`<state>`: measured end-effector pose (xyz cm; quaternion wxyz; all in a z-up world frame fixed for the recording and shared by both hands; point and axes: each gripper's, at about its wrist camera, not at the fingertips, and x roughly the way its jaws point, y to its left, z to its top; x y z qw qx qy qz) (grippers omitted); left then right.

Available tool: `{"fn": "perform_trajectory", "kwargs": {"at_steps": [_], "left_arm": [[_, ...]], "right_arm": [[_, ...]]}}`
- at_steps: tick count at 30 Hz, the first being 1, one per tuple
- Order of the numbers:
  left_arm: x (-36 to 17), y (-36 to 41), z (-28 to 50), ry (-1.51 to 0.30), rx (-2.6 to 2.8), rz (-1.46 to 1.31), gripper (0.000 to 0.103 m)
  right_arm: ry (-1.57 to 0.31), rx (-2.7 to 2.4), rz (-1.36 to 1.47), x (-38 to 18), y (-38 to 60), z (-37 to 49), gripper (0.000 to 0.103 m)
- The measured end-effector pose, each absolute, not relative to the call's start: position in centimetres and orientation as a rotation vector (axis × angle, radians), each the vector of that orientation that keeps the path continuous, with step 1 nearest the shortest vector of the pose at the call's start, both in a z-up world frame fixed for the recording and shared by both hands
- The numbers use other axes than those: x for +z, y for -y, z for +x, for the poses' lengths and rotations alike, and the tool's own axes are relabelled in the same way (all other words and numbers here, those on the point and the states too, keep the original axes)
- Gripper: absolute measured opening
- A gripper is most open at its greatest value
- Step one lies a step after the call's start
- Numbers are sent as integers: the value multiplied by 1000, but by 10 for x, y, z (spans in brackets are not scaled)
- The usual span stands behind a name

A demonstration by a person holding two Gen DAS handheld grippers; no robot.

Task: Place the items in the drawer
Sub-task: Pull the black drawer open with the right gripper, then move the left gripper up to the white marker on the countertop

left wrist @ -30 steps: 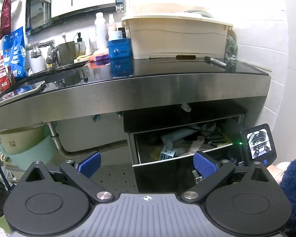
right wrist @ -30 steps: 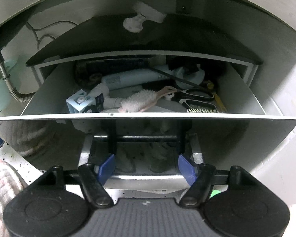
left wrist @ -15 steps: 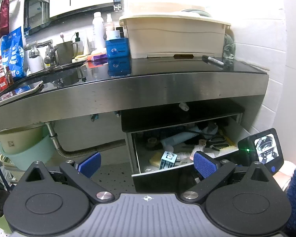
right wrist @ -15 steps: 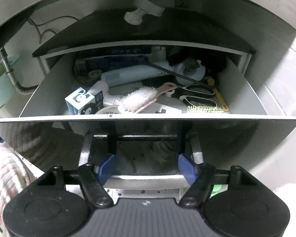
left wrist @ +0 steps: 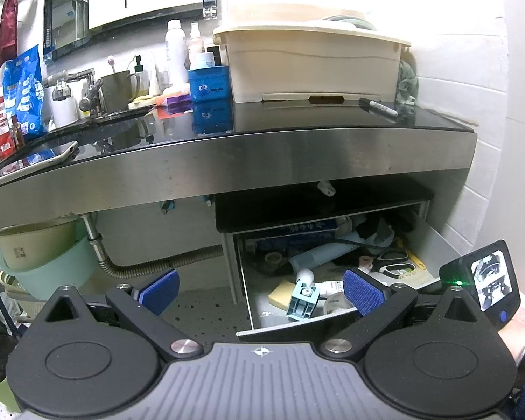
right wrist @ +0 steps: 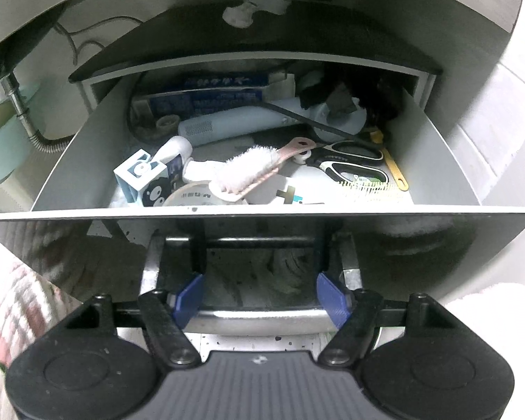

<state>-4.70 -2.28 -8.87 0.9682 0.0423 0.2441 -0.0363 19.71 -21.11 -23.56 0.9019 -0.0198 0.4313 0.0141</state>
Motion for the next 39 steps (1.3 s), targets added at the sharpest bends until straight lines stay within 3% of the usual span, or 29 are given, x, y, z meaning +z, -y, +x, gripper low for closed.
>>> {"fn": "perform_trajectory", "kwargs": {"at_steps": [26, 34, 39], "left_arm": [[-92, 26, -34, -579, -129, 104, 101], [-73, 22, -25, -501, -108, 25, 101], [-58, 26, -3, -534, -111, 20, 101]], "right_arm": [[-903, 46, -35, -236, 212, 200, 72], [-780, 62, 3, -220, 218, 170, 72], [-648, 80, 10, -202, 220, 144, 81]]}}
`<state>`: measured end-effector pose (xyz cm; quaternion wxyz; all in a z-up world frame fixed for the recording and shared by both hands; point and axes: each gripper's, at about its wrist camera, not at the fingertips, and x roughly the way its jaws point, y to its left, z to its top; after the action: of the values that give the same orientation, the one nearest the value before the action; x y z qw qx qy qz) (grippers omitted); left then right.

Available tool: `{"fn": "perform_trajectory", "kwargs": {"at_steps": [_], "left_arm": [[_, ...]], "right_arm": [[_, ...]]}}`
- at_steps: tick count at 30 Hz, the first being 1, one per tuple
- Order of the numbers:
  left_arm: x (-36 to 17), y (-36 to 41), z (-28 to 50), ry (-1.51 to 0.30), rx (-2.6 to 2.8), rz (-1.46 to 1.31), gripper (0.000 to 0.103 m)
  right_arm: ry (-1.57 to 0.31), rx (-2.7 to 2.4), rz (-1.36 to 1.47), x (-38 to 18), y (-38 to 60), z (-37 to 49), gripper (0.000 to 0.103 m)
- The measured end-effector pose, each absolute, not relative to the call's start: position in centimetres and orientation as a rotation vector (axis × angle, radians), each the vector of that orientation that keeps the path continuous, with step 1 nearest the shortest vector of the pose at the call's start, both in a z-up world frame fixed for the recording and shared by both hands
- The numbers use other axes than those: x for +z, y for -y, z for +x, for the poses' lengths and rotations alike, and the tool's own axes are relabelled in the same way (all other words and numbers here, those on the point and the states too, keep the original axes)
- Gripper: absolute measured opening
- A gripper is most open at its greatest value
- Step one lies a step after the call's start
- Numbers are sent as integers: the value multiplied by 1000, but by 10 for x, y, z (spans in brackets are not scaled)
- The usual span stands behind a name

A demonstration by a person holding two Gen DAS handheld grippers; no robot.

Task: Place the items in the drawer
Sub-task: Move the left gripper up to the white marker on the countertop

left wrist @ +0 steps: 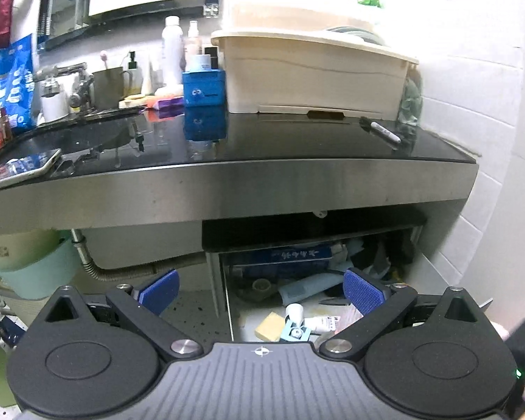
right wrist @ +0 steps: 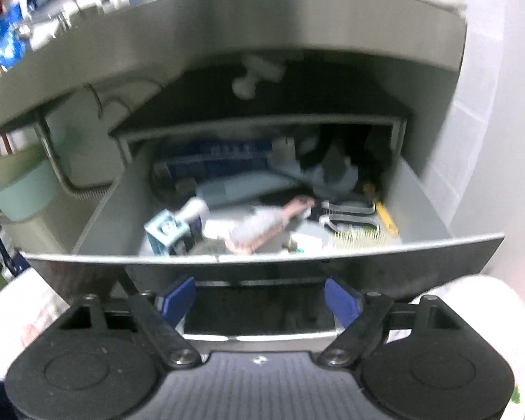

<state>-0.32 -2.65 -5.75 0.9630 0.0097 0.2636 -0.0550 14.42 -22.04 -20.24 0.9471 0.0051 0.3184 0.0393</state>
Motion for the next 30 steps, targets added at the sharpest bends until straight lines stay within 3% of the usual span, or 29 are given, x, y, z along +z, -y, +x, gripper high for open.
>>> {"fn": "perform_trajectory", "kwargs": {"at_steps": [18, 30], "left_arm": [[-7, 90, 47, -515, -375, 122, 101], [48, 161, 126, -493, -385, 154, 101]], "right_arm": [[-490, 148, 16, -188, 221, 106, 82], [-332, 130, -32, -165, 222, 83, 83]]}}
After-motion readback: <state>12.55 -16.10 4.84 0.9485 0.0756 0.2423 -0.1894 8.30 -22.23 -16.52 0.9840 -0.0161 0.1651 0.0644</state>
